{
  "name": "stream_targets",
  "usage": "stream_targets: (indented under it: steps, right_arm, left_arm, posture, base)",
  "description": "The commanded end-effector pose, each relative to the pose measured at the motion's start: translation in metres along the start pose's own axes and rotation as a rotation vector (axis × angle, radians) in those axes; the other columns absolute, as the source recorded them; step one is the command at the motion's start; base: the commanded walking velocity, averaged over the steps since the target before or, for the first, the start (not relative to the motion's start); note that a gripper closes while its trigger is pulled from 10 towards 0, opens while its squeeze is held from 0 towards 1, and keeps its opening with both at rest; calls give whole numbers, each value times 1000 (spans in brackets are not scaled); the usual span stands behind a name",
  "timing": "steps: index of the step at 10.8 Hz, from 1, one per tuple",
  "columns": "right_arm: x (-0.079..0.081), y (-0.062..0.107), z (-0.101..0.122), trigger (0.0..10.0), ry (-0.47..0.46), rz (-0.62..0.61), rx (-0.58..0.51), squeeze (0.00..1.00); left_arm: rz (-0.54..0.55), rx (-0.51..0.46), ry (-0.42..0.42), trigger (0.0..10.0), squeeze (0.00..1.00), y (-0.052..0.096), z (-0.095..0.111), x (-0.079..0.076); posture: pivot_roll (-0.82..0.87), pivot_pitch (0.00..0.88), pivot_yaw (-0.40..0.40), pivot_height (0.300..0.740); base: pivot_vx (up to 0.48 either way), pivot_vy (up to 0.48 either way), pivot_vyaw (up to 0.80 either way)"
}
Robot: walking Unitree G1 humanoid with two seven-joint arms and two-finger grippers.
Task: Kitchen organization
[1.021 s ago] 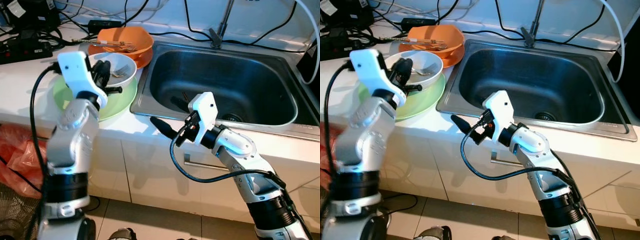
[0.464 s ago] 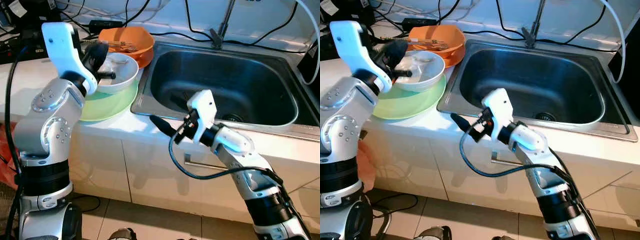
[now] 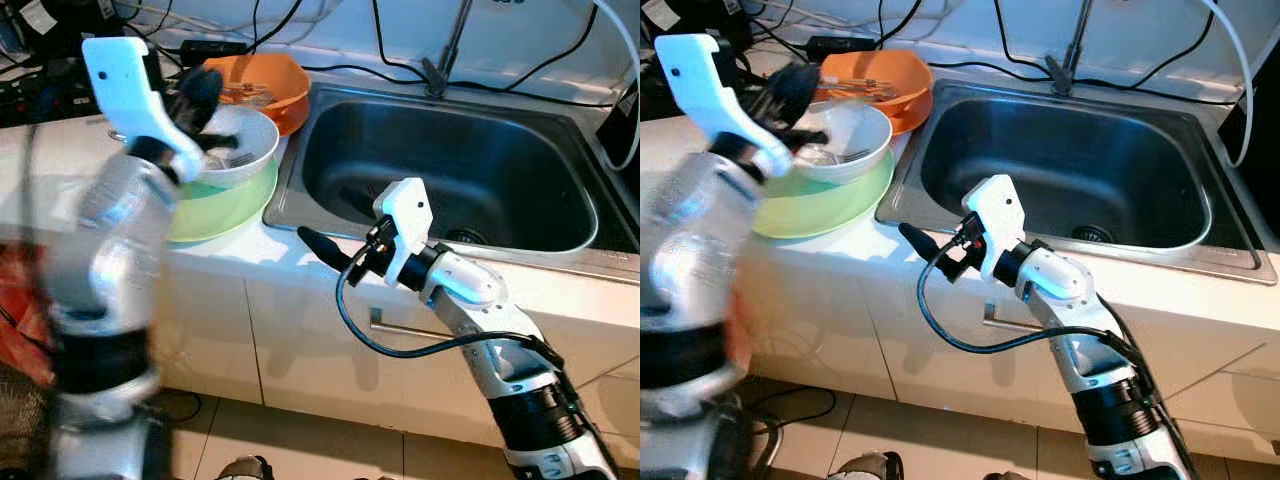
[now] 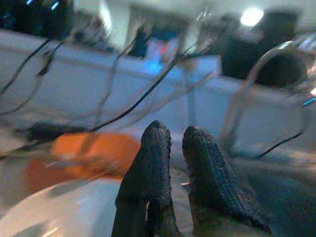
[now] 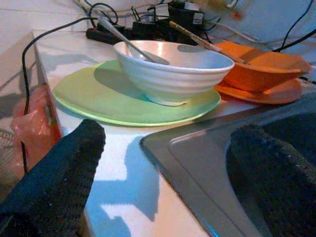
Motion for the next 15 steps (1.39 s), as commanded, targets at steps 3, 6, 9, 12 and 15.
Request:
stream_targets:
  steps: [3,6,9,12,15]
  right_arm:
    - [-24,0,-3,10000,-31,-202,25,0]
    - [-44,4,-1,10000,-222,-329,-13,0]
    - [-48,2,2,10000,-735,-385,-146,0]
    - [-52,2,12,10000,-984,-336,-225,0]
    - [-51,4,24,10000,-1047,-270,-267,0]
  left_arm:
    - [-227,-85,15,0,0,2,-7,-43]
    - [-298,-113,9,0,0,5,-29,-56]
    - [-306,-95,23,0,0,10,-51,-52]
    - [-342,-87,38,0,0,13,-59,-58]
    - [-340,-60,38,0,0,16,-71,-58]
  posture:
    - [39,79,-37,740]
    - [16,79,-32,740]
    - [11,90,-37,740]
    - [13,96,-37,740]
    - [10,97,-33,740]
  base:
    - [0,0,0]
    - [0,0,0]
    - [0,0,0]
    - [0,0,0]
    - [0,0,0]
Point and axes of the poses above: a point about 5 cm out from each wrist's last joint towards the gripper, its own y axis pointing back from the gripper into the wrist, its own z axis along the axis of the wrist's last joint, x = y × z, the point moved 1 cm from there along -y, pointing out of the wrist towards the gripper, and after that the axes turned 8 degrees about y, right-handed, at the moved point
